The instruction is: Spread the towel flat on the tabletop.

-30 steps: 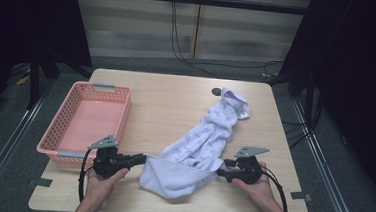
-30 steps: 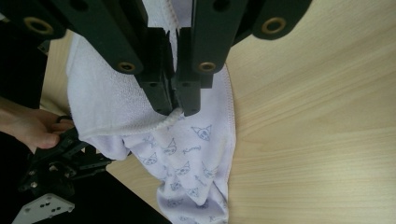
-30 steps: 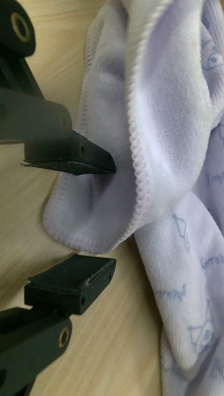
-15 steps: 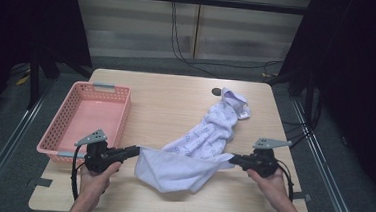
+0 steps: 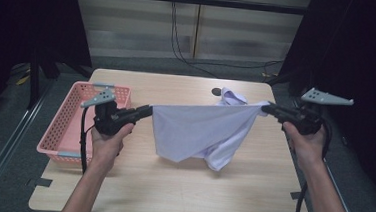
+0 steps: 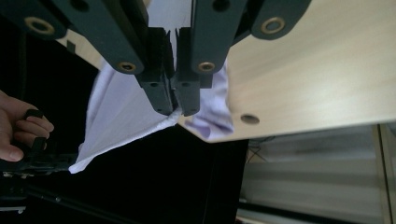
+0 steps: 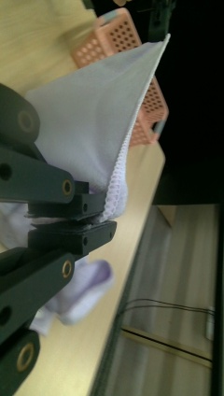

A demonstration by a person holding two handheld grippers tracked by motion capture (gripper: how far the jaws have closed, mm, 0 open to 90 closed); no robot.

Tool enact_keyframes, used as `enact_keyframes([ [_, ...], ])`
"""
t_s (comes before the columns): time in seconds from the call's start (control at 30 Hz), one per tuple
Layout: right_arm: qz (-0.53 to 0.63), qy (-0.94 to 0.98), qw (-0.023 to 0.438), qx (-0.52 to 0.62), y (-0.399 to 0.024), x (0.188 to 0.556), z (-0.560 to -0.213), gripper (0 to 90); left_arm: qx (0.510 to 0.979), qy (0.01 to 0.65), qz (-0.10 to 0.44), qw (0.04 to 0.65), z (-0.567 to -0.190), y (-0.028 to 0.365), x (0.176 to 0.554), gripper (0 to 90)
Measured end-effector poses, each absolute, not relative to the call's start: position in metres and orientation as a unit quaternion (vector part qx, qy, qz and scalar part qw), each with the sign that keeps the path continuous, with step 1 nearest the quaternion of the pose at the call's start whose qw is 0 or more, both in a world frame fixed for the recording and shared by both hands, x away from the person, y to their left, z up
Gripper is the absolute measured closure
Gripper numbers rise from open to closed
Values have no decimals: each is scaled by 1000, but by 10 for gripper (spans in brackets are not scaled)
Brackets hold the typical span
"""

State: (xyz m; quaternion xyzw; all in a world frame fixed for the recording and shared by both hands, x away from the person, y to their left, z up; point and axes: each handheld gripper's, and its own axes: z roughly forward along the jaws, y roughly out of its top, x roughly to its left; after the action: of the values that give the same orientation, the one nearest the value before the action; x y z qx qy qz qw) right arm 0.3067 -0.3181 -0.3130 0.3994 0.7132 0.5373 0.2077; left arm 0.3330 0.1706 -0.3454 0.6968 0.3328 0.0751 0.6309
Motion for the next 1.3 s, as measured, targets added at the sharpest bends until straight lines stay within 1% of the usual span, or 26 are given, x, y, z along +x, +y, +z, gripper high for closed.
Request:
enact_keyframes([
  [0.17, 544, 704, 239, 388, -322, 315, -275, 861, 690, 321, 98, 641, -313, 164, 343, 866],
  [0.37, 562, 685, 275, 373, -327, 324, -221, 860, 681, 298, 137, 655, -260, 159, 352, 867],
  [0.43, 570, 676, 293, 364, -328, 322, -197, 860, 679, 283, 152, 660, -240, 159, 350, 867],
  [0.5, 576, 667, 309, 358, -328, 318, -180, 861, 671, 273, 162, 670, -225, 159, 344, 867],
  [0.57, 585, 660, 317, 349, -330, 312, -169, 861, 671, 264, 171, 671, -218, 158, 337, 868],
  [0.6, 584, 660, 318, 348, -330, 310, -168, 861, 676, 258, 172, 668, -220, 159, 333, 868],
  [0.63, 584, 664, 313, 348, -331, 307, -172, 861, 680, 258, 172, 664, -224, 160, 330, 868],
  [0.7, 573, 677, 298, 353, -331, 302, -190, 861, 685, 263, 156, 661, -241, 162, 326, 868],
  [0.8, 551, 707, 264, 356, -328, 289, -235, 862, 702, 279, 138, 640, -276, 168, 319, 868],
  [0.9, 541, 726, 225, 360, -326, 271, -277, 861, 712, 298, 104, 627, -316, 175, 306, 868],
  [0.93, 541, 730, 212, 360, -325, 264, -290, 861, 719, 294, 92, 623, -333, 179, 295, 868],
  [0.97, 544, 730, 192, 366, -325, 252, -310, 861, 721, 297, 89, 619, -340, 180, 289, 868],
  [1.07, 533, 745, 161, 368, -320, 227, -345, 861, 735, 298, 73, 604, -366, 189, 262, 867],
  [1.1, 529, 749, 155, 368, -319, 220, -353, 861, 738, 301, 66, 601, -375, 193, 253, 868],
  [1.17, 530, 755, 126, 365, -315, 203, -374, 861, 742, 311, 47, 591, -395, 200, 235, 868],
  [1.3, 494, 789, 85, 354, -303, 167, -407, 860, 763, 314, 17, 564, -424, 210, 202, 866],
])
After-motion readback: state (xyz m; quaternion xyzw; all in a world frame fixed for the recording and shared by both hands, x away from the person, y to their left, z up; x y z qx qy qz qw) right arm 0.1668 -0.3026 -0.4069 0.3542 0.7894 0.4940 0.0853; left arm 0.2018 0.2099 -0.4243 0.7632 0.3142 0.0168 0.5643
